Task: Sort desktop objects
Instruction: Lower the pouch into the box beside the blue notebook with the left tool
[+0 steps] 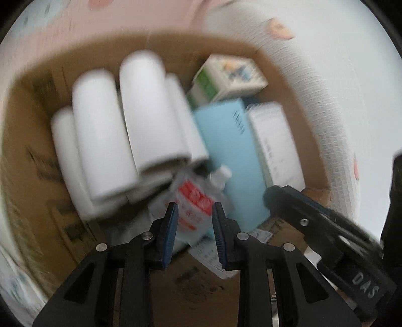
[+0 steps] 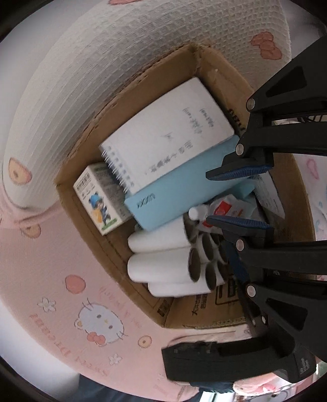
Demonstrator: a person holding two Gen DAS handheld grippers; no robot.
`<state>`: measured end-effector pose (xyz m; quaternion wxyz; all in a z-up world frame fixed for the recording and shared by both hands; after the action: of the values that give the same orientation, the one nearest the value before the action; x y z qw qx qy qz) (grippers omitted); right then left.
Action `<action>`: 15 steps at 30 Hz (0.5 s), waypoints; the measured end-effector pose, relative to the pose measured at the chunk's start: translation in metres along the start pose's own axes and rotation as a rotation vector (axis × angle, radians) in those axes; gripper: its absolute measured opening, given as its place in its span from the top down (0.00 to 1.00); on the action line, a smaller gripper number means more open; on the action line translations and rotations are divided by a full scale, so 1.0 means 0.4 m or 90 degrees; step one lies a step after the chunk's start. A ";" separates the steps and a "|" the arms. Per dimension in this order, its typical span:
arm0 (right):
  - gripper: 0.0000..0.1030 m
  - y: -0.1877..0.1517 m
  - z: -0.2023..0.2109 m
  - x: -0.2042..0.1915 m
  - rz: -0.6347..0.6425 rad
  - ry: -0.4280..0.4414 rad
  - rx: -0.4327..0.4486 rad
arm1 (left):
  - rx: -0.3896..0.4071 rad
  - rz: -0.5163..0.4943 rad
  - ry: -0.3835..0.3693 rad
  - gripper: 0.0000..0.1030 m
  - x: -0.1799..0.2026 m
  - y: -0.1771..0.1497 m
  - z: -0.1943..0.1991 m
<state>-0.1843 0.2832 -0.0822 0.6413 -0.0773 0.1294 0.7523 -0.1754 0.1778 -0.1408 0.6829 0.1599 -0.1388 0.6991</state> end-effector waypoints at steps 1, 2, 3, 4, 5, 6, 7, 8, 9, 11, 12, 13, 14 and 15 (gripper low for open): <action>0.75 0.003 0.001 -0.005 0.007 0.005 -0.002 | 0.024 -0.033 0.015 0.69 0.003 0.004 0.018; 0.75 0.005 0.003 -0.007 0.007 0.009 -0.002 | 0.032 -0.051 0.019 0.69 0.006 0.006 0.026; 0.75 0.008 0.006 -0.004 0.001 0.013 -0.001 | 0.036 -0.072 0.019 0.69 0.011 0.010 0.033; 0.75 0.011 0.009 -0.003 -0.005 0.018 -0.001 | 0.038 -0.094 0.016 0.69 0.018 0.017 0.039; 0.75 0.014 0.013 0.001 -0.010 0.021 -0.001 | 0.040 -0.115 0.015 0.69 0.027 0.022 0.042; 0.75 0.017 0.017 0.006 -0.013 0.019 0.000 | 0.043 -0.133 0.018 0.69 0.034 0.028 0.046; 0.75 0.020 0.020 0.009 -0.013 0.018 0.001 | 0.046 -0.157 0.021 0.69 0.045 0.036 0.049; 0.75 0.023 0.023 0.014 -0.013 0.020 -0.001 | 0.043 -0.168 0.021 0.69 0.054 0.043 0.047; 0.75 0.024 0.024 0.015 -0.013 0.030 -0.005 | 0.036 -0.174 0.020 0.69 0.064 0.045 0.038; 0.75 0.029 0.022 0.017 -0.014 0.094 -0.018 | 0.010 -0.179 0.019 0.69 0.082 0.071 0.017; 0.75 0.033 0.019 0.018 -0.022 0.148 -0.029 | 0.000 -0.183 0.021 0.69 0.104 0.096 0.003; 0.74 0.038 0.014 0.025 -0.039 0.208 -0.043 | -0.010 -0.190 0.025 0.69 0.105 0.092 -0.007; 0.74 0.041 0.013 0.033 -0.053 0.242 -0.049 | -0.018 -0.201 0.029 0.69 0.109 0.089 -0.016; 0.75 0.046 0.009 0.048 -0.072 0.264 -0.055 | -0.024 -0.210 0.037 0.69 0.115 0.089 -0.026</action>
<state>-0.2053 0.2998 -0.0825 0.6382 -0.2651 0.2221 0.6878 -0.2120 0.2229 -0.1306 0.7953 0.1471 -0.1039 0.5789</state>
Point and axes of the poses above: each gripper's, at about its wrist camera, not at the fingertips, and z roughly against the way its jaws point, x to its right, y to its top, the point moved 7 cm from there along -z, roughly the way its jaws point, and after that the axes turned 14 degrees about -x, right-handed, at the moved point
